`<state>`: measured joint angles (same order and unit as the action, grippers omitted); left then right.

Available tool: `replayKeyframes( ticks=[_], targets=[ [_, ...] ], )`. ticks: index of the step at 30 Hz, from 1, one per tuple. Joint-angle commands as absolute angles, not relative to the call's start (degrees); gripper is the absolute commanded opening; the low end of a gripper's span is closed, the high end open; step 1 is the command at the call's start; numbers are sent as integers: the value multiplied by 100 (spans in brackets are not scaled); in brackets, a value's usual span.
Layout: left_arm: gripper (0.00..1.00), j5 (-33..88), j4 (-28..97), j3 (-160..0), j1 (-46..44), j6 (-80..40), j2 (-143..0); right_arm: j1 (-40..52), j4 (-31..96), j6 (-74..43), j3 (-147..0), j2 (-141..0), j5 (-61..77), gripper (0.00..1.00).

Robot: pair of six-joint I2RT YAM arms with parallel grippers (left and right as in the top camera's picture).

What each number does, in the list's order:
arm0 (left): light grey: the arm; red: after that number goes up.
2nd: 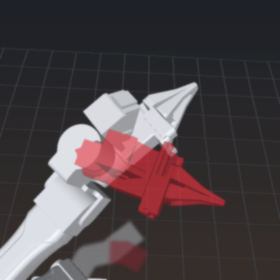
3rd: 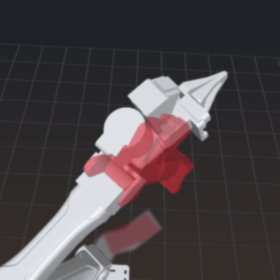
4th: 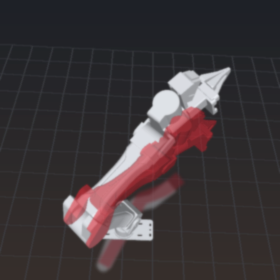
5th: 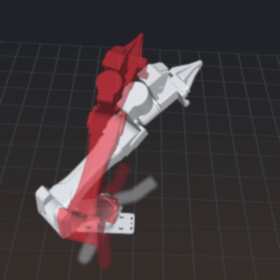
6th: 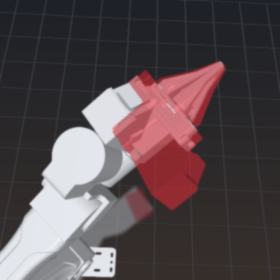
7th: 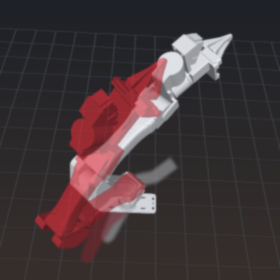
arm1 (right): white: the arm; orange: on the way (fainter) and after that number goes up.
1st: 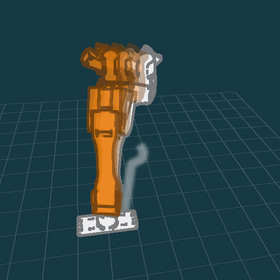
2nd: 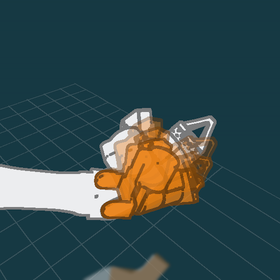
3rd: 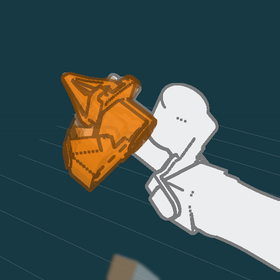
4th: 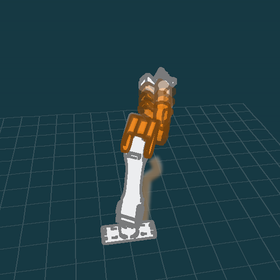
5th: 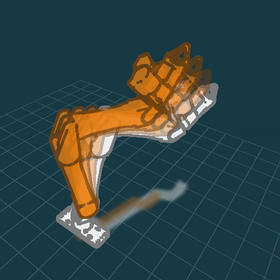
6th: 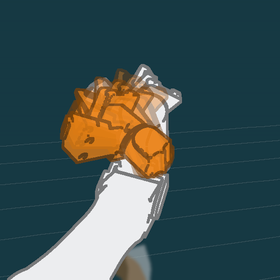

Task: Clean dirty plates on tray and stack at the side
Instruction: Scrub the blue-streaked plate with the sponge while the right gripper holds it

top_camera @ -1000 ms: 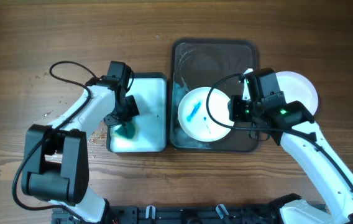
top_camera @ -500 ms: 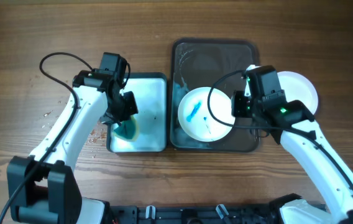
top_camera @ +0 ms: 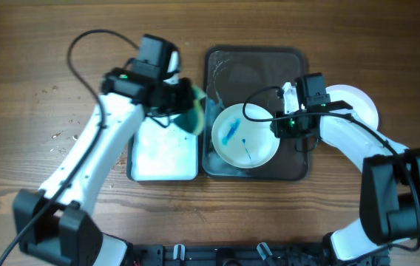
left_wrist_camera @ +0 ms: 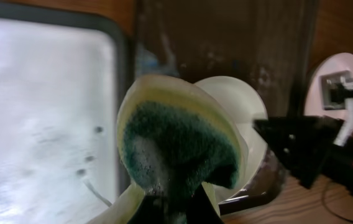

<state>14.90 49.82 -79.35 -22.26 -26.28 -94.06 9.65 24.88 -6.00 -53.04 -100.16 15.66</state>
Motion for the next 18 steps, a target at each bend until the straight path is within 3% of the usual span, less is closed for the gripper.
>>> replayKeyframes(
  ticks=[1, 14, 16, 18],
  targets=[
    [4, 1717, 4565, -7926, -2779, -3315, -10027, 950, 2353, -875, -5323, -10390, 1686, 6],
    [4, 2121, 2657, -7926, -3632, -4333, -12073, 950, 2515, -1238, -5323, -10575, 1350, 4],
    [4, 1695, 2692, -7926, -3723, -4134, -12302, 950, 2563, -1240, -5323, -10575, 1350, 4],
    [4, 213, 3186, -7931, -3660, -3653, -12344, 950, 2635, -1236, -5323, -10575, 1352, 4]
  ],
)
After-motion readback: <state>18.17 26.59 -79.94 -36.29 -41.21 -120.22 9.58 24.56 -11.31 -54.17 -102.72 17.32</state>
